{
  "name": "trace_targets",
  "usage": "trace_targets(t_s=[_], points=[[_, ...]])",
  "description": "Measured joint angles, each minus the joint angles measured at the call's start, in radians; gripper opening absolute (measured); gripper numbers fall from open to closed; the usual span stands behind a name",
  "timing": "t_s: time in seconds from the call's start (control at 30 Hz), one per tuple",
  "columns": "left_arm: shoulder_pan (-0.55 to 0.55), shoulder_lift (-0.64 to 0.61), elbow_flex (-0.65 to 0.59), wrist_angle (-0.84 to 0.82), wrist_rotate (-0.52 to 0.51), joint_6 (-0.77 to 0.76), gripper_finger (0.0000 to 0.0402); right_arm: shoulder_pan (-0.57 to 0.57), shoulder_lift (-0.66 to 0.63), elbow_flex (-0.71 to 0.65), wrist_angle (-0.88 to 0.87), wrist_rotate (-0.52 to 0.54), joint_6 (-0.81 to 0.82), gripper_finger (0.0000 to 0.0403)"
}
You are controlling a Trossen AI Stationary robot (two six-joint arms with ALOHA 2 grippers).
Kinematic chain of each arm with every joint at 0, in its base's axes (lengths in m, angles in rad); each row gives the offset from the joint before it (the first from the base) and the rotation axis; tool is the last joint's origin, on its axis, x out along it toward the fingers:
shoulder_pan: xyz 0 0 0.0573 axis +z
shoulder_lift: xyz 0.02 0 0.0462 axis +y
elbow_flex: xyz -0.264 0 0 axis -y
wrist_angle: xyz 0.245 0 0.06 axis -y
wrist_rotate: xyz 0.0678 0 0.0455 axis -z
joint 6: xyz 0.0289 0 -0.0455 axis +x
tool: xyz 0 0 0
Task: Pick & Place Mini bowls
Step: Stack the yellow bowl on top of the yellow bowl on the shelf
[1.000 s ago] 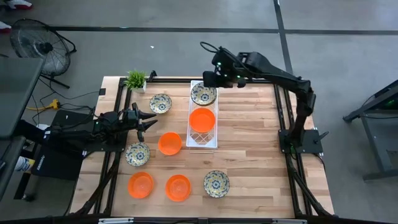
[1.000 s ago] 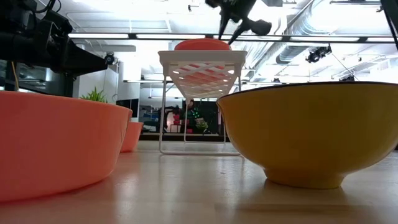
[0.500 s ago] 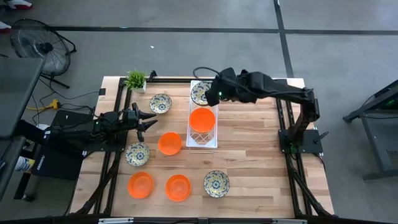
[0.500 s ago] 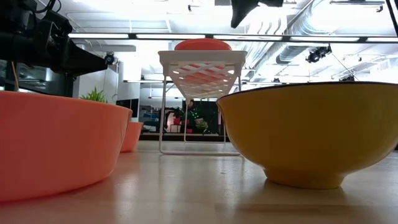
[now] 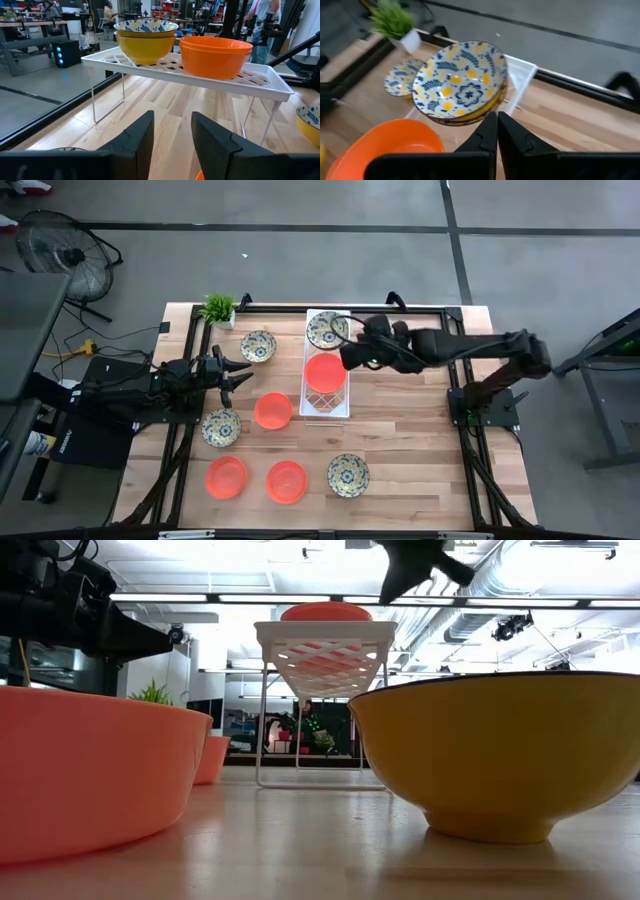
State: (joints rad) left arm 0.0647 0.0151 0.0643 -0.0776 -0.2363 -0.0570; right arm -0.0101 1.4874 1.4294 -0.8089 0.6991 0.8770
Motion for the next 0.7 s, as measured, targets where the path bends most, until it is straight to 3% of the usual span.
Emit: trace_targets(t_s=[0.2,0.4,0.7], points=[[0.000,0.000,0.000,0.000,0.000,0.000,0.0129,-0.025,-0.126,-0.283,0.407,-0.080,-0.219,0.0000],[0.000,0.000,0.000,0.000,0.000,0.000,0.0129,-0.068,-0.156,-0.429,0.707,-0.175,-0.468,0.0000],[0.000,0.000,0.000,0.000,0.000,0.000,0.0129,-0.142,-0.156,-0.532,0.905,-0.260,-0.633,0.0000]])
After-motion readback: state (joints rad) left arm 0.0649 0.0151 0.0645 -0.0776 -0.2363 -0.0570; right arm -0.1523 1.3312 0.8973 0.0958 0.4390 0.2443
